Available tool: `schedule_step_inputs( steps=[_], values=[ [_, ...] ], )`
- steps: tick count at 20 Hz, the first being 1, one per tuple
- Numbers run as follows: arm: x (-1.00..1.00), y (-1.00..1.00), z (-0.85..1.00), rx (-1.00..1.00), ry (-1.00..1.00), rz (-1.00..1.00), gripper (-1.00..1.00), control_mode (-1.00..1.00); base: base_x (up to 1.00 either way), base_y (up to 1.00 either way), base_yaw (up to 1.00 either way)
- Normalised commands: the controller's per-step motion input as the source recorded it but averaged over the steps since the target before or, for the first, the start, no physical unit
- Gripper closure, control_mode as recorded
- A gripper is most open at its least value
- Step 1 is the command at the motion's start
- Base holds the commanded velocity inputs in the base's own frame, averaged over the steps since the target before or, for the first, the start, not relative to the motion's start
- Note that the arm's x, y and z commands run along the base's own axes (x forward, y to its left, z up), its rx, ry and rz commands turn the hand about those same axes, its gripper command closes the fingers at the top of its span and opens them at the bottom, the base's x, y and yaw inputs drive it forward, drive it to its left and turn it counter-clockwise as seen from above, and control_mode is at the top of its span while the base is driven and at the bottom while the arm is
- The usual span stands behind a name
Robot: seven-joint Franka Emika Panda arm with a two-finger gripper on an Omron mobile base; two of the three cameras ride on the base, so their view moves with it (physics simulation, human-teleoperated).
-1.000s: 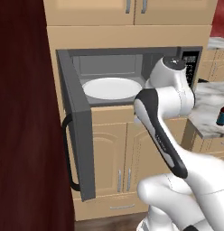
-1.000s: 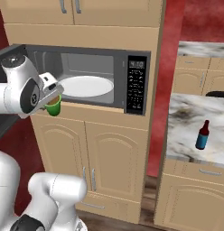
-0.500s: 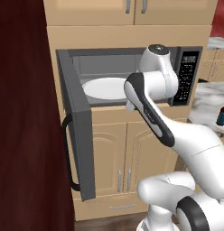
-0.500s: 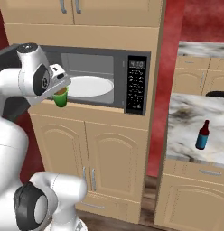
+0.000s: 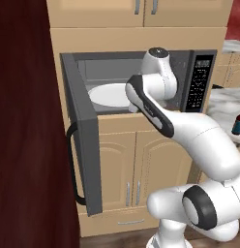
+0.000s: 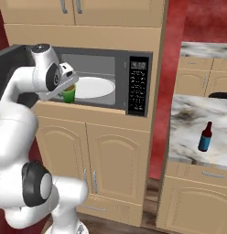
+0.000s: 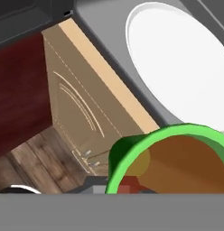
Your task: Place the microwavable item in the microwave. Then, close the microwave door and press the start button.
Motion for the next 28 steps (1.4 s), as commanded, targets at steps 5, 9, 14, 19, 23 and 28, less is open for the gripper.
schedule_step_inputs(
  steps=[5,9,14,19,23,28],
  values=[
    [0.49,0.0,-0.2,-0.08,-0.04,0.0,1.0,-1.0,0.0,0.0,0.0],
    [0.49,0.0,-0.19,-0.08,-0.05,0.0,1.0,-1.0,0.0,0.0,0.0],
    [0.51,0.0,-0.23,-0.08,-0.06,0.0,1.0,-1.0,0.0,0.0,0.0],
    [0.53,0.0,-0.07,-0.04,-0.03,0.0,1.0,-1.0,0.0,0.0,0.0],
    [0.49,0.0,0.0,-0.01,0.0,0.0,1.0,-1.0,0.0,0.0,0.0],
    [0.44,0.0,-0.04,0.0,0.0,0.0,1.0,-1.0,0.0,0.0,0.0]
  ],
)
